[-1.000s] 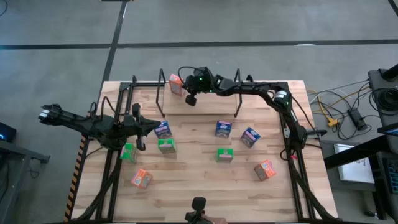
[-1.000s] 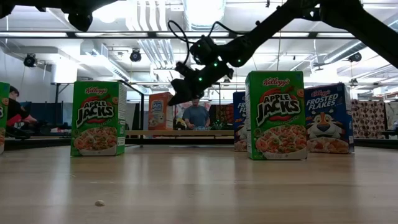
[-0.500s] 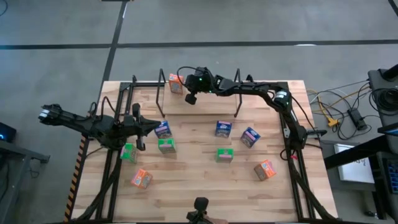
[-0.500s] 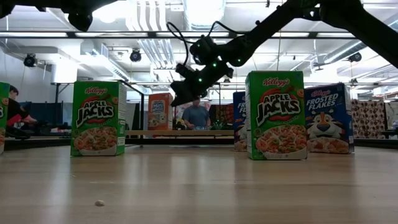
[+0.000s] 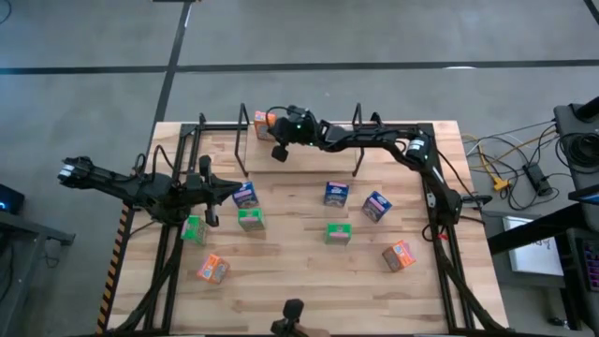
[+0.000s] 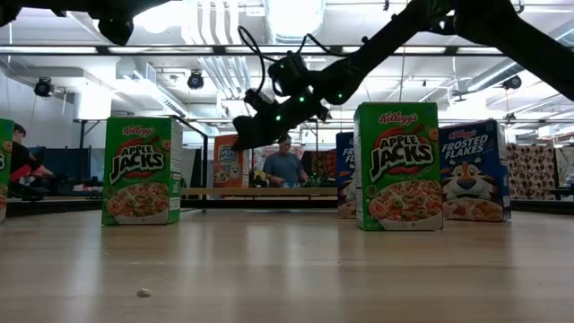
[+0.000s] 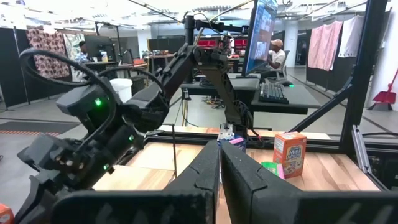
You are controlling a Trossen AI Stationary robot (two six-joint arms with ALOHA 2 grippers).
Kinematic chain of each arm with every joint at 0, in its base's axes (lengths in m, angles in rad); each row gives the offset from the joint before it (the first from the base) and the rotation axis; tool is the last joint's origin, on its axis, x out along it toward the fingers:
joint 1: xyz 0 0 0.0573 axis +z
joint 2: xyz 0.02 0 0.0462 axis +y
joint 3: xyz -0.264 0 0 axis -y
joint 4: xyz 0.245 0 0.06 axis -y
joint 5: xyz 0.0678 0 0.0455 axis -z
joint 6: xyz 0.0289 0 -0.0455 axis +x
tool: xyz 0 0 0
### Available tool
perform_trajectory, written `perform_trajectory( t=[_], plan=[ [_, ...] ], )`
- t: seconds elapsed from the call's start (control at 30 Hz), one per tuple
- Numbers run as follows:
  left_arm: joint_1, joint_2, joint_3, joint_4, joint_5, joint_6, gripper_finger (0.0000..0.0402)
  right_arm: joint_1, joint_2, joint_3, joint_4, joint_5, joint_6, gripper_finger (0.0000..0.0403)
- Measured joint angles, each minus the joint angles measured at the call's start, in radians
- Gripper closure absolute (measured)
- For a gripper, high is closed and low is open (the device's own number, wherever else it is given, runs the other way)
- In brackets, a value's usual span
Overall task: Stack cereal on shelf
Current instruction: Put the center orange cereal box on the shelf
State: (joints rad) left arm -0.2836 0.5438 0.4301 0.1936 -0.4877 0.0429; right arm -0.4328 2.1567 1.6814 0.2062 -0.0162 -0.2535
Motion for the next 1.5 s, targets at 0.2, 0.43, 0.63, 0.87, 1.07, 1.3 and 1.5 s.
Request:
perform_trajectory(
  t=[0.2,0.43,0.63,0.87,1.07,1.3,1.5],
  plan=[
    [0.0,0.0,0.0,0.0,0.0,0.0,0.0401,-0.002,0.01,0.0,0.028,0.019,-0.008,0.0394],
    [0.0,0.0,0.0,0.0,0.0,0.0,0.0401,-0.006,0.01,0.0,0.051,0.071,-0.041,0.0394],
    [0.0,0.0,0.0,0.0,0.0,0.0,0.0401,-0.005,0.01,0.0,0.035,0.069,-0.045,0.0394],
    [0.0,0.0,0.0,0.0,0.0,0.0,0.0401,0.017,-0.047,0.0,-0.097,0.015,-0.045,0.0394],
    [0.0,0.004,0.0,0.0,0.0,-0.031,0.0401,0.048,-0.129,-0.022,-0.195,-0.072,-0.053,0.0394],
    [0.0,0.035,0.0,0.034,0.0,-0.052,0.0401,0.118,-0.254,-0.148,-0.157,-0.09,-0.1,0.0394],
    [0.0,0.106,0.0,0.16,-0.001,-0.025,0.0401,0.176,-0.369,-0.332,-0.023,-0.089,-0.105,0.0394]
  ],
)
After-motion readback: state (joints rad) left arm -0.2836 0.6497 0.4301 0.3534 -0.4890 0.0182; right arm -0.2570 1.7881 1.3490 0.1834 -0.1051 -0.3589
